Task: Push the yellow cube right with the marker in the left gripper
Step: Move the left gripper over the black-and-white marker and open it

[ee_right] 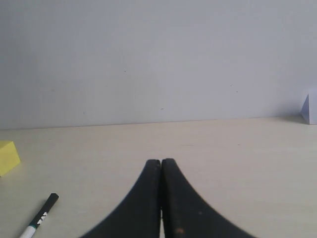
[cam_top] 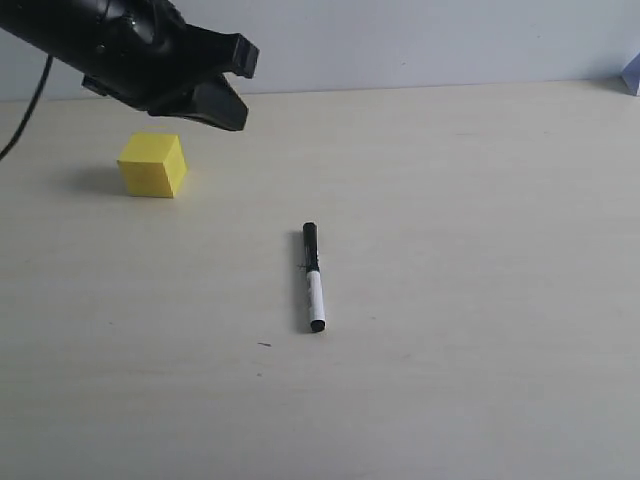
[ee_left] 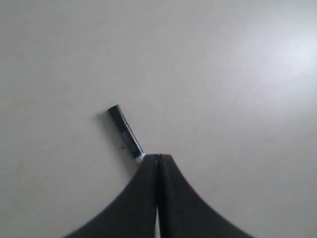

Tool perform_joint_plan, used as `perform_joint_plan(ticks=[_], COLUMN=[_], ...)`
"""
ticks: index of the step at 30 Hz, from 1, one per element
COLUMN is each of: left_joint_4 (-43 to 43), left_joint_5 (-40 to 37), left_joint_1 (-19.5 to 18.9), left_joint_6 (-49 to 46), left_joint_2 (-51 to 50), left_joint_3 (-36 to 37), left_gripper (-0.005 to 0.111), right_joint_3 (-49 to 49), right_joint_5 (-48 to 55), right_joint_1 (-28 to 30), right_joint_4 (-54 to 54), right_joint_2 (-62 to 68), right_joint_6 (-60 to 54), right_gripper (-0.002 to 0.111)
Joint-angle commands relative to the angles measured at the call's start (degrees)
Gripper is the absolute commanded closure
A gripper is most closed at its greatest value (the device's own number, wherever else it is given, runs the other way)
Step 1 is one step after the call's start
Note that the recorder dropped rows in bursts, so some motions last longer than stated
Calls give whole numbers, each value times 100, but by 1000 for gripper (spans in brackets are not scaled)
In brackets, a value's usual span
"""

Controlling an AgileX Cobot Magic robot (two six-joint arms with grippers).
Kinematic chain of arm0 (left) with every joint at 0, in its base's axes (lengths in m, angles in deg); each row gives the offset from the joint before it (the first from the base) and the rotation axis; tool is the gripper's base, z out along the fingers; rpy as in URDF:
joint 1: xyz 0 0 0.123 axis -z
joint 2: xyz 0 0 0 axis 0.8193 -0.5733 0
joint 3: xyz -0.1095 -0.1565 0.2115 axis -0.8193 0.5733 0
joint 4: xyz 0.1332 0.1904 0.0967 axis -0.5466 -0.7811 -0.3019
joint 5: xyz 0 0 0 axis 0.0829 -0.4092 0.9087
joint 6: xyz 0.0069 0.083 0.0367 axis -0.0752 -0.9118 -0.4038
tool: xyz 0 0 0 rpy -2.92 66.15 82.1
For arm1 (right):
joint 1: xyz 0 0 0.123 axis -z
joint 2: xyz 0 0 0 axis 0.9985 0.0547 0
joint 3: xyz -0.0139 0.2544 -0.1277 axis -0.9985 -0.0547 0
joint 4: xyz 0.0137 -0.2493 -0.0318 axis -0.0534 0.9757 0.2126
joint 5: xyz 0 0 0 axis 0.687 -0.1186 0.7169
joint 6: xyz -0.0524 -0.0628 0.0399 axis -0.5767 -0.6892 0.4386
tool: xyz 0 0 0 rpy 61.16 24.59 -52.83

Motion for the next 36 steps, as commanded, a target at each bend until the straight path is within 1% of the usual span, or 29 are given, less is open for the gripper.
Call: perform_joint_plan(ticks=[1,4,6,8,10,13,16,17,20,21,22,24,26,28,30,34,36], left_joint_4=[242,264,269,95,-409,-1399,-2231,-2604,-3389,-3536,-3570,-3580,-3596,-3560,-3381,-3320,-2969], left_joint_5=[154,187,201,225,224,-15,-372,-615,-1279,-1375,-1330,-929,-827,-902,-837,22,195], left_joint_1=[41,49,147,244,357,583,848,967,1237,1303,1378,1486,1538,1548,1548,1548,1554], left_joint_6=[-165,44,394,721,1261,2442,3347,3707,4183,4169,4155,3976,3703,3796,4159,4255,4334], left_joint_2=[-292,-454,-548,-618,-710,-928,-1206,-1318,-1694,-1779,-1852,-1991,-2113,-2244,-2311,-2373,-2373], left_joint_3=[-46,-46,-46,-46,-123,-370,-688,-809,-1193,-1278,-1335,-1354,-1354,-1354,-1354,-1354,-1354], left_gripper=[93,72,58,53,54,54,54,54,54,54,54,54,54,54,54,54,54], right_joint_3=[-28,-28,-28,-28,-28,-28,-28,-28,-28,-28,-28,-28,-28,-28,-28,-28,-28], right_joint_5=[-48,-48,-48,-48,-48,-48,-48,-48,-48,-48,-48,-48,-48,-48,-48,-48,-48], right_joint_1=[-5,-5,-5,-5,-5,-5,-5,-5,-5,-5,-5,-5,-5,-5,-5,-5,-5], right_joint_4=[1,1,1,1,1,1,1,1,1,1,1,1,1,1,1,1,1], right_joint_2=[-30,-30,-30,-30,-30,-30,-30,-30,-30,-30,-30,-30,-30,-30,-30,-30,-30], right_joint_6=[-9,-9,-9,-9,-9,-9,-9,-9,-9,-9,-9,-9,-9,-9,-9,-9,-9], right_gripper=[108,108,108,108,108,108,108,108,108,108,108,108,108,108,108,108,108])
